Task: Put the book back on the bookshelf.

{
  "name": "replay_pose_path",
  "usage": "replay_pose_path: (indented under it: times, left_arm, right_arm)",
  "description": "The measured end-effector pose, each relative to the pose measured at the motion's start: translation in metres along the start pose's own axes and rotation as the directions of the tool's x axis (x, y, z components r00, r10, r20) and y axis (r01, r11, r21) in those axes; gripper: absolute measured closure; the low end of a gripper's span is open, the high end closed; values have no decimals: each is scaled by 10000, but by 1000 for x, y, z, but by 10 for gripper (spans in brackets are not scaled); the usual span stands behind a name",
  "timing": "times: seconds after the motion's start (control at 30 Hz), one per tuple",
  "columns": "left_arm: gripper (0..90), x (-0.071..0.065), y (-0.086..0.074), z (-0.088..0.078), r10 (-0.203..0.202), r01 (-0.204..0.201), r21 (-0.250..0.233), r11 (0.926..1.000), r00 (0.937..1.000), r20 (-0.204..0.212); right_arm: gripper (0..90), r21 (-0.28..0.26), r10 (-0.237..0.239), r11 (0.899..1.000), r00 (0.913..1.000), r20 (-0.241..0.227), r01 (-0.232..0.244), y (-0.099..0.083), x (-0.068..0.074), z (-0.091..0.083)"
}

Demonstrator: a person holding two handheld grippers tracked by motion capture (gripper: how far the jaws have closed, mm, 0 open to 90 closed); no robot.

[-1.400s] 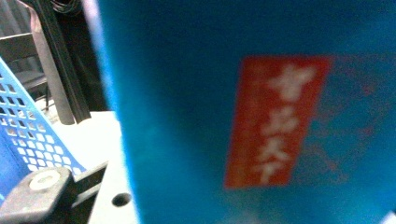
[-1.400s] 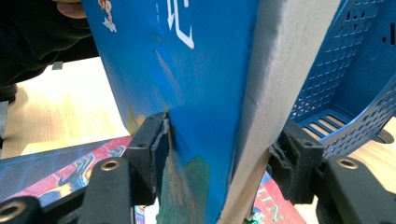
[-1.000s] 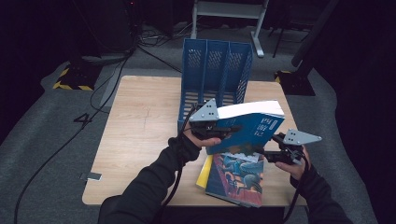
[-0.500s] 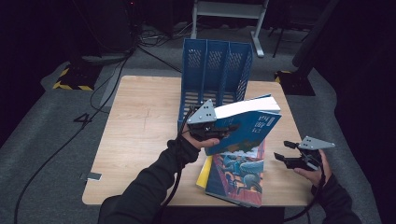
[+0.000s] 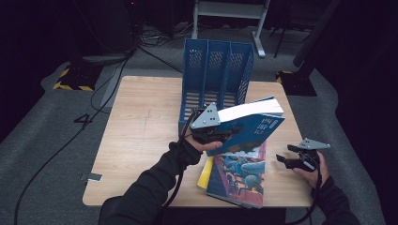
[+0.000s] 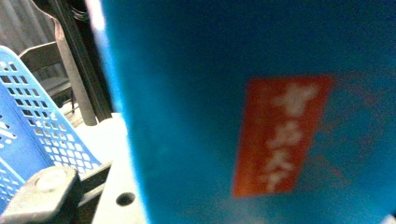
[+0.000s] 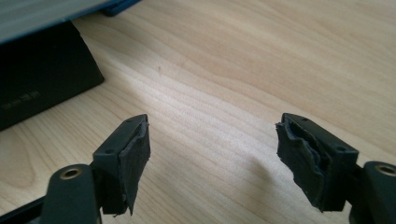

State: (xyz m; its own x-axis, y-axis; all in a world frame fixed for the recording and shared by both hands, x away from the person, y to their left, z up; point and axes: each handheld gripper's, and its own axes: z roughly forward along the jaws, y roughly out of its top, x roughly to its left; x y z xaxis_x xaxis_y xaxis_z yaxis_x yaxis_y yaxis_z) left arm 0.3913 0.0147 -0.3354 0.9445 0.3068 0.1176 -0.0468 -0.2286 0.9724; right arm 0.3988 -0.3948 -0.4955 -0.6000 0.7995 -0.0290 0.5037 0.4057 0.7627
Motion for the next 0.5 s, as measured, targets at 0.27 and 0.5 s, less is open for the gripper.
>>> replay_pose_path:
  times: [0.27,0.5]
  left_arm:
    - [615,-1,15,8,-129,174,523,9985,9962,-856]
    - [618,-1,42,2,614,-505,671,9965,9831,-1723]
  right_arm:
    - [261,291,-81,9995,10000,-20,82,-2,2,5]
    - [263,387,20,9992,10000,-85,-17,-3,1,6]
